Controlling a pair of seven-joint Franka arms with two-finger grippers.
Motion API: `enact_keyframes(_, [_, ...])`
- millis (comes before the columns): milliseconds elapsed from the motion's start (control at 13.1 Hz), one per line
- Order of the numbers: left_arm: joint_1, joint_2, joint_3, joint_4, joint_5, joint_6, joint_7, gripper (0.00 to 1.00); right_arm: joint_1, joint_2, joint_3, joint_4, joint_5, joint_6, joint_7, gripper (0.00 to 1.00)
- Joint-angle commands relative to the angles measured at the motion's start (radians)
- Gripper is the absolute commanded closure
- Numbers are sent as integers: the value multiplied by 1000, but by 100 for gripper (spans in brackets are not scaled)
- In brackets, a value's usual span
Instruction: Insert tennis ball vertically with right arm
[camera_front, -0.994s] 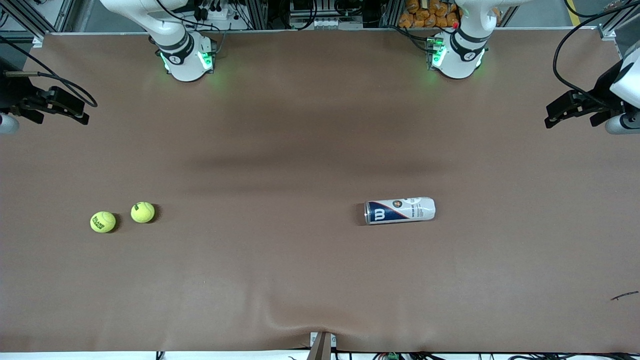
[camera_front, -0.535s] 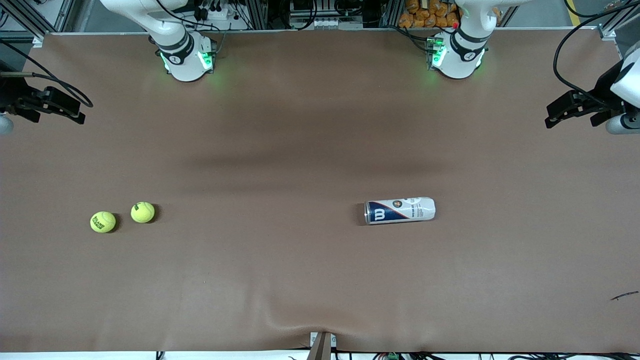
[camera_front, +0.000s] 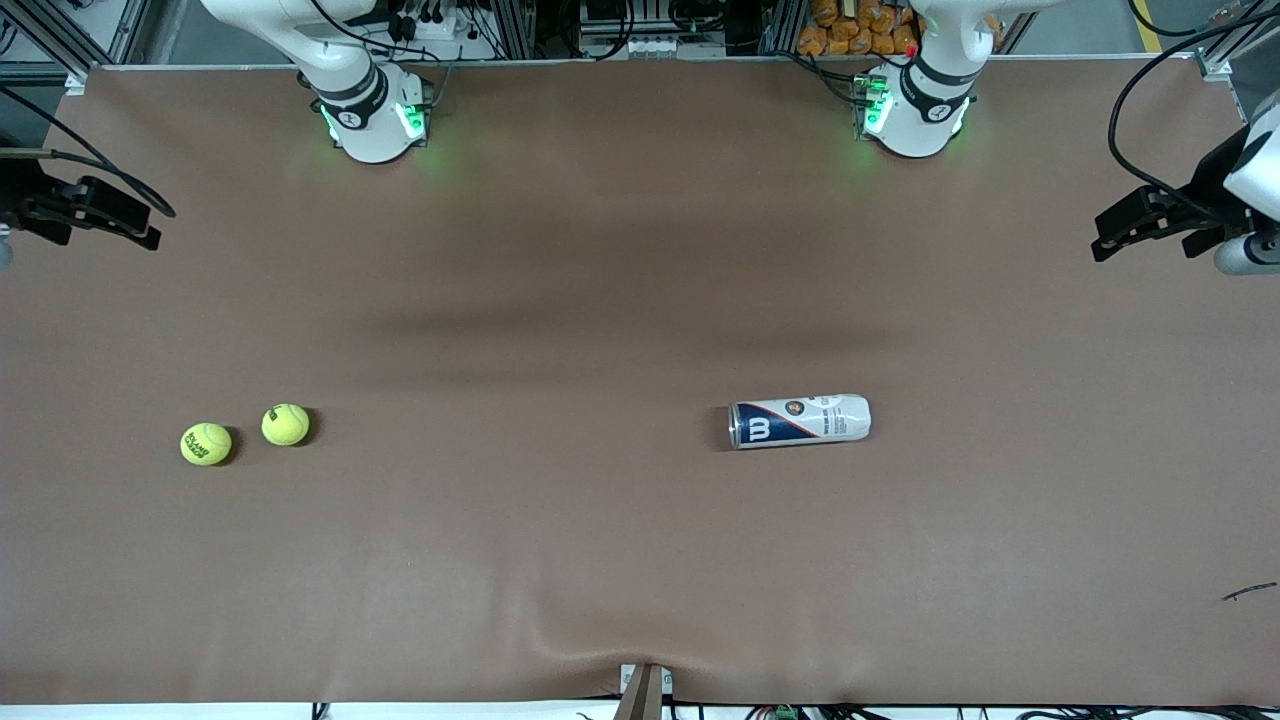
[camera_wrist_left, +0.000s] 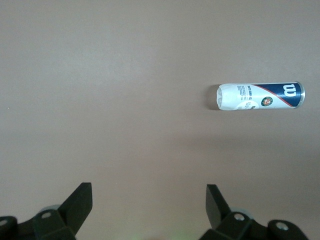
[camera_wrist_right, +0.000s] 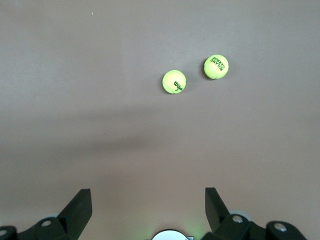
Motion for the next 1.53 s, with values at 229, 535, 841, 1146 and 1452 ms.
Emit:
enact_keyframes(229, [2, 19, -4, 24, -4, -22, 7, 0, -14, -7, 2, 1, 5, 1, -4, 0])
enact_keyframes(535, [5, 19, -4, 23, -13, -35, 10, 0, -26, -4, -3, 1, -2, 4, -6, 0])
enact_keyframes(841, [3, 19, -4, 23, -13, -37, 10, 0, -15, 3, 1, 1, -2, 4, 6, 0])
enact_keyframes(1146, [3, 20, -4, 21, -13, -37, 10, 0, -29, 16, -1, 1, 1, 9, 6, 0])
enact_keyframes(1452, [-1, 28, -7, 20, -11, -37, 9, 0, -53, 30, -4, 2, 6, 10, -1, 0])
